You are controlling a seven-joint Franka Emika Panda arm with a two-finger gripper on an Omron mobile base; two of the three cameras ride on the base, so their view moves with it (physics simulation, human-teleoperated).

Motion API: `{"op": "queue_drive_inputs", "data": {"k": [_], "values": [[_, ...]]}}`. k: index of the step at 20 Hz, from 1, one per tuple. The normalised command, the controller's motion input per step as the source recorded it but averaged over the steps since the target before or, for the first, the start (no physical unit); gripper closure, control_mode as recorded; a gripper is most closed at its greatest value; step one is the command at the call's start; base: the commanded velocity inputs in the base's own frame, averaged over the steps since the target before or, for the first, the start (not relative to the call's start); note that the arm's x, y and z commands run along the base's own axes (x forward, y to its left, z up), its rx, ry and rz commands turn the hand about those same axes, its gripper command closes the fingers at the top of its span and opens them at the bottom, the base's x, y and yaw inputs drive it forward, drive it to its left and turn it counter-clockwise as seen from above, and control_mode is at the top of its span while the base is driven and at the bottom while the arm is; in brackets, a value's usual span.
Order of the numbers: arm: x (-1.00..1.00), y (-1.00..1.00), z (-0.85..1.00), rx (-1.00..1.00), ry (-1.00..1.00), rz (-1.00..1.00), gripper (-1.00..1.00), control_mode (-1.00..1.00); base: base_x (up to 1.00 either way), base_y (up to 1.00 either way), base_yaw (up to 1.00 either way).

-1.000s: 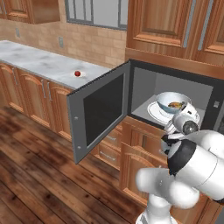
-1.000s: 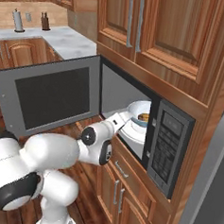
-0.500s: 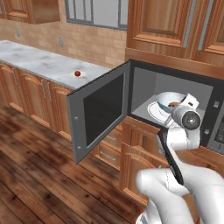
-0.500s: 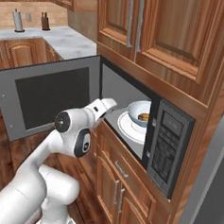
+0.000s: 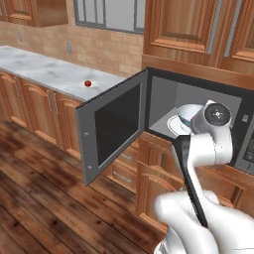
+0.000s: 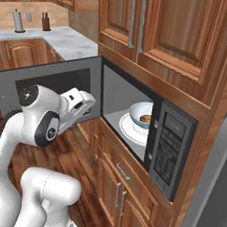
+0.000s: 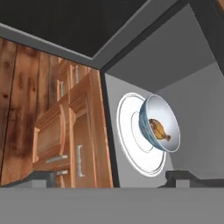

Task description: Remove the apple from the bowl and place it on the small plate. Then place the bowl with only the chicken drumstick in the microwave, close the door, and press the start button to microwave the chicken drumstick.

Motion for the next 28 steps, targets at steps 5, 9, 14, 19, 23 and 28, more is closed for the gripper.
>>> {"op": "queue_drive_inputs", "data": {"k": [5,9,14,19,23,28], "values": [[-1.00,0.89,-0.31,-0.05,0.01,0.00,-1.00,-1.00,0.00,0.00,0.00],[-1.00,0.96,-0.30,-0.18,-0.14,0.00,-1.00,-1.00,0.00,0.00,0.00],[-0.99,0.67,-0.29,-0.15,-0.07,0.14,-1.00,-1.00,0.00,0.00,0.00],[-0.17,1.00,-0.45,-0.24,-0.06,0.05,-1.00,-1.00,0.00,0.00,0.00],[0.00,1.00,-0.44,-0.20,-0.09,0.00,-1.00,-1.00,0.00,0.00,0.00],[0.05,1.00,-0.26,-0.19,-0.03,0.00,-1.00,-1.00,0.00,0.00,0.00]]}}
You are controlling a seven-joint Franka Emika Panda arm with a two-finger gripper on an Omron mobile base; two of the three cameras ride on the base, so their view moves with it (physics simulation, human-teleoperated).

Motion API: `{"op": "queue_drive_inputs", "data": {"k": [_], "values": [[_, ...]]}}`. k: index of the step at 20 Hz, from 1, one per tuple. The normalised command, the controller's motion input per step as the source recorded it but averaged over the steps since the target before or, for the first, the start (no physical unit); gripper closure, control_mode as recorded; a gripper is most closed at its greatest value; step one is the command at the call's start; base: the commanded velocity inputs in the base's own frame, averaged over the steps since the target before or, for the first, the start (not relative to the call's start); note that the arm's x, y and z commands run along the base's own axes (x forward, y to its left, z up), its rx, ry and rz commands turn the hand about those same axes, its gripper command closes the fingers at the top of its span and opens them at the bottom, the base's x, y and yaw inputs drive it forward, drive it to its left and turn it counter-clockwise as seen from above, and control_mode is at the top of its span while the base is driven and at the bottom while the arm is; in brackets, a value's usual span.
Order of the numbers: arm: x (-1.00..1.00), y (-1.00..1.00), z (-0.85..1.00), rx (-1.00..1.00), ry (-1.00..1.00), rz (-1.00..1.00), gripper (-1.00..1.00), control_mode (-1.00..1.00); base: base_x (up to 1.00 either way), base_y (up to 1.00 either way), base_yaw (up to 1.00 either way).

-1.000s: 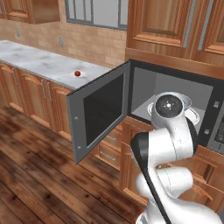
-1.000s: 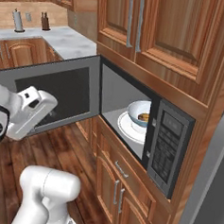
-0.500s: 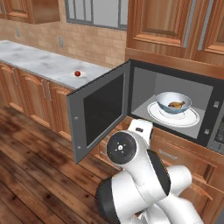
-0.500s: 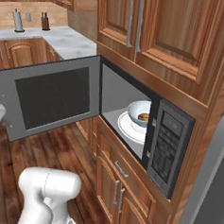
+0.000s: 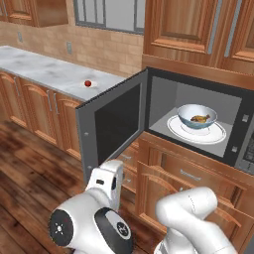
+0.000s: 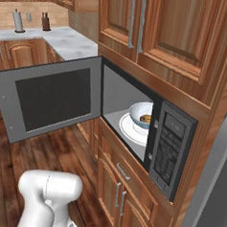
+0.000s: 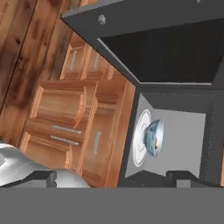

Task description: Remove the apple from the bowl and place it on the small plate. Then place the bowl with only the chicken drumstick in the microwave, close the door, and press the start button to microwave the chicken drumstick.

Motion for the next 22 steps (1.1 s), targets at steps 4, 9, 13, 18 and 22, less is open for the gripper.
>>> {"op": "queue_drive_inputs", "data": {"k": [4,9,13,18,22], "values": [[0.41,1.00,-0.16,-0.19,0.00,0.00,-1.00,-1.00,0.00,0.00,0.00],[0.94,1.00,-0.25,-0.15,0.08,0.01,-1.00,-1.00,0.00,0.00,0.00],[1.00,0.90,-0.14,-0.07,0.05,0.01,-1.00,-1.00,0.00,0.00,0.00],[1.00,0.50,-0.08,-0.01,0.01,0.00,-1.00,-1.00,0.00,0.00,0.00],[0.98,0.02,-0.01,0.00,0.00,0.00,-1.00,-1.00,0.00,0.00,0.00]]}}
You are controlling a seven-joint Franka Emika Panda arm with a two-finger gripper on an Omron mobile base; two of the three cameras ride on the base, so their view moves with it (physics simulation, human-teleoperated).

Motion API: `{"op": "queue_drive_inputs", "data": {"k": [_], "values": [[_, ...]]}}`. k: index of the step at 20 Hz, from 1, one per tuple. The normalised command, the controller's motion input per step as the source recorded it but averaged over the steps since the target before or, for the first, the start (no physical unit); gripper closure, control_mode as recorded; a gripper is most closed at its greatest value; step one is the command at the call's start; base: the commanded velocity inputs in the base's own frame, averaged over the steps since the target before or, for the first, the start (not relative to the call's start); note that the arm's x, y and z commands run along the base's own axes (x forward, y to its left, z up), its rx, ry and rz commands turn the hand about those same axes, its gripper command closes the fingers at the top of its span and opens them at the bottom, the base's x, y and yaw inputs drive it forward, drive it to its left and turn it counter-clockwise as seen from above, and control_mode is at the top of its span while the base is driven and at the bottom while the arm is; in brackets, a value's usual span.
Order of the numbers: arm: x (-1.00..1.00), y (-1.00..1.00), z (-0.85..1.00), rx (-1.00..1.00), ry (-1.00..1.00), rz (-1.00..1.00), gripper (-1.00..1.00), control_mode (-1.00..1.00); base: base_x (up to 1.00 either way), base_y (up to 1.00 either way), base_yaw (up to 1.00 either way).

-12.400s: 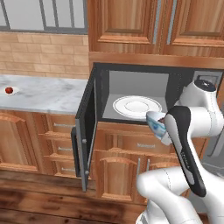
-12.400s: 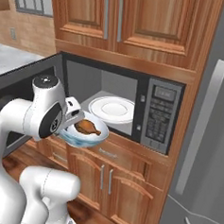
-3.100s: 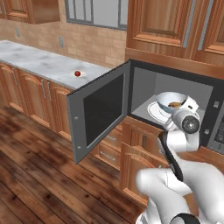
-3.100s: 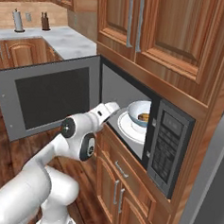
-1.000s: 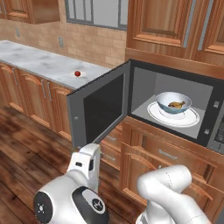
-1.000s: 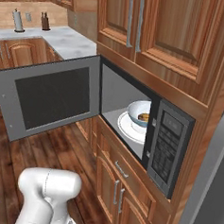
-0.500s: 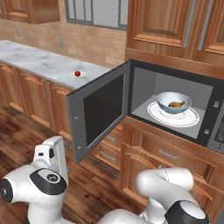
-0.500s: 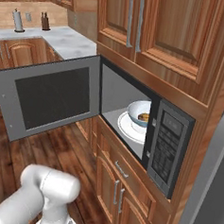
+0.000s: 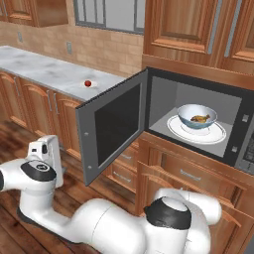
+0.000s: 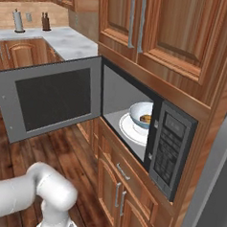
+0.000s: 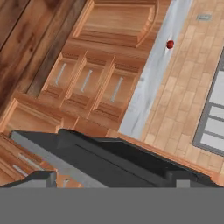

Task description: Remove the apple from the bowl and place it on the small plate. Then place the bowl with only the chicken drumstick in the microwave, close the door, and press the start button to microwave the chicken drumstick.

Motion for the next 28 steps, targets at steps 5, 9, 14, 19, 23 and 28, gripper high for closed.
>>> {"op": "queue_drive_inputs", "data": {"k": [5,9,14,19,23,28], "values": [[0.68,-0.24,0.00,0.00,0.00,0.00,-1.00,-1.00,0.00,0.00,0.00],[0.22,-0.72,0.00,0.01,0.00,-0.01,-1.00,-1.00,0.00,0.00,0.00],[0.00,-0.99,0.00,0.07,0.00,-0.03,-1.00,-1.00,0.00,0.00,0.00],[-0.21,-1.00,0.00,0.11,-0.08,-0.05,-1.00,-1.00,0.00,0.00,0.00],[-0.79,-1.00,0.04,0.13,-0.28,-0.08,-1.00,-1.00,0.00,0.00,0.00],[-0.16,-1.00,0.18,0.13,-0.13,-0.09,-1.00,-1.00,0.00,0.00,0.00]]}}
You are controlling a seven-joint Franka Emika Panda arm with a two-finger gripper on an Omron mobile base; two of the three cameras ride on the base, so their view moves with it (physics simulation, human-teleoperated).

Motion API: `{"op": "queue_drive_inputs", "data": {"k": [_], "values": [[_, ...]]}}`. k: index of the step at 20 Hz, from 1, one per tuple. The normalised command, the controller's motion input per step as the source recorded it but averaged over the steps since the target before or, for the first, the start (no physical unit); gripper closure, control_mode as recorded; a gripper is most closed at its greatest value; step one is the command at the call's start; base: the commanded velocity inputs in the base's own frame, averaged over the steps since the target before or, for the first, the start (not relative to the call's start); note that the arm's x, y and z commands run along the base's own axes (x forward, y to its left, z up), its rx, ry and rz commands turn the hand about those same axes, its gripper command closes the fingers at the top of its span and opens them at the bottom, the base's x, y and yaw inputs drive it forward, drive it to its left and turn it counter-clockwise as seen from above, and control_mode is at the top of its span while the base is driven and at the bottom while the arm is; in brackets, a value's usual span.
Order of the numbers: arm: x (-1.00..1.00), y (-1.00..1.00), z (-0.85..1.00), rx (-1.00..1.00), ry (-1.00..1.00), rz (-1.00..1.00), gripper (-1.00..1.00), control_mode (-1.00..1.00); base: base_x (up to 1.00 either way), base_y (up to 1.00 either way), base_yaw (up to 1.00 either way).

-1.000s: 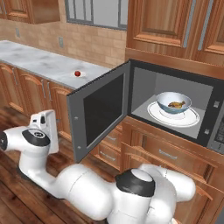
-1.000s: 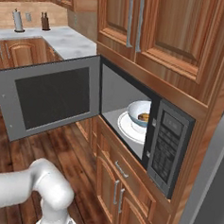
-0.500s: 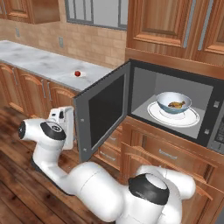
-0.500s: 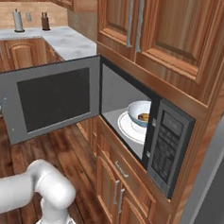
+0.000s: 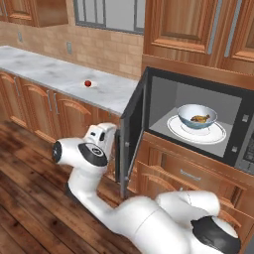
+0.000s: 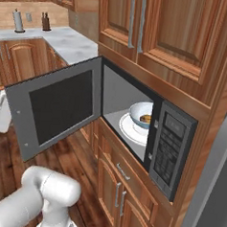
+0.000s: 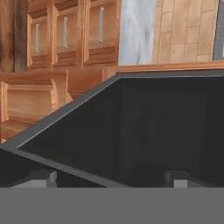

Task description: Remove the apple from the bowl and place it on the small plate. Then place the bowl with only the chicken drumstick in the microwave, close the door, and press the start button to microwave the chicken drumstick.

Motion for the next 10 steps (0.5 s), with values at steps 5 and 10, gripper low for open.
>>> {"op": "queue_drive_inputs", "data": {"k": [5,10], "values": [[-0.15,-1.00,0.24,0.14,-0.14,-0.10,-1.00,-1.00,0.00,0.00,0.00],[-0.14,-1.00,0.20,0.15,-0.17,-0.09,-1.00,-1.00,0.00,0.00,0.00]]}}
